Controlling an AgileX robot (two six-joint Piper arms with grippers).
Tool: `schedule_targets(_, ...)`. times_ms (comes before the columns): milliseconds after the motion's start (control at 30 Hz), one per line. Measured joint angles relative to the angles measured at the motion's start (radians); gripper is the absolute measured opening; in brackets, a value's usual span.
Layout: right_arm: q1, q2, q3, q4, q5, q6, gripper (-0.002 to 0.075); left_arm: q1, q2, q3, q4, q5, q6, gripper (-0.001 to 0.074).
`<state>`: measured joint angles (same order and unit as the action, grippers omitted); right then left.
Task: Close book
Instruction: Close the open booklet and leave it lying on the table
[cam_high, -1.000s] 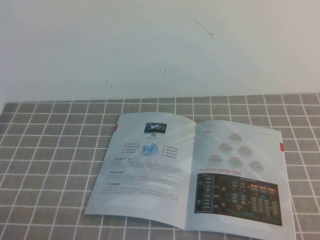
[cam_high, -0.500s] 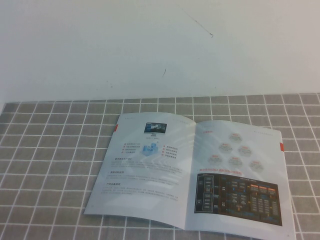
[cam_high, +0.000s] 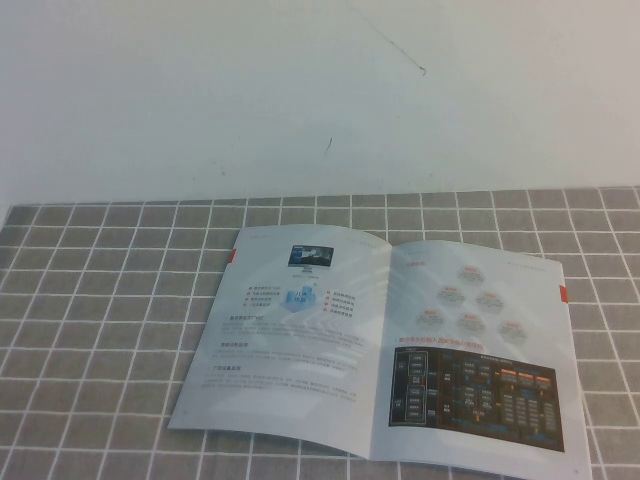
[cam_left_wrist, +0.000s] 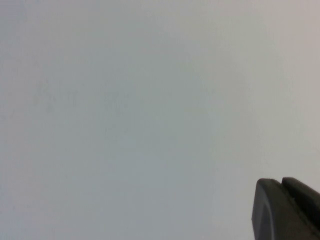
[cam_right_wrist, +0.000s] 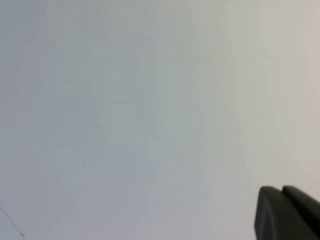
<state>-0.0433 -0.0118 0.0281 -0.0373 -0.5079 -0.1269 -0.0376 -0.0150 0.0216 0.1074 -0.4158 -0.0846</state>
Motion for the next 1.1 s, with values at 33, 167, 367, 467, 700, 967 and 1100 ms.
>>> schedule_targets(33,0.0,0.0,0.0,0.0,-0.004,0.0,-0.0003,0.0,0.0,0.0,0.0,-0.014,0.0,-0.0004)
schedule_targets(167,0.0,0.0,0.0,0.015,-0.031,0.002,-0.0003,0.0,0.0,0.0,0.0,-0.033,0.0,-0.0004)
schedule_targets(367,0.0,0.0,0.0,0.037,-0.048,0.006,-0.0003,0.0,0.0,0.0,0.0,-0.042,-0.035,-0.0004)
schedule_targets(467,0.0,0.0,0.0,0.044,-0.036,0.008,-0.0003,0.0,0.0,0.0,0.004,-0.046,-0.063,-0.0004)
schedule_targets(700,0.0,0.0,-0.147,0.044,0.266,-0.005,-0.0003,0.0,0.0,-0.049,0.048,0.106,-0.081,-0.0004)
schedule_targets(967,0.0,0.056,-0.409,0.053,0.643,0.008,-0.0003,0.0,0.064,-0.36,0.05,0.547,-0.09,-0.0004)
schedule_targets(1100,0.0,0.187,-0.523,0.096,0.799,0.008,-0.0003,0.0,0.213,-0.485,0.031,0.69,-0.09,-0.0004)
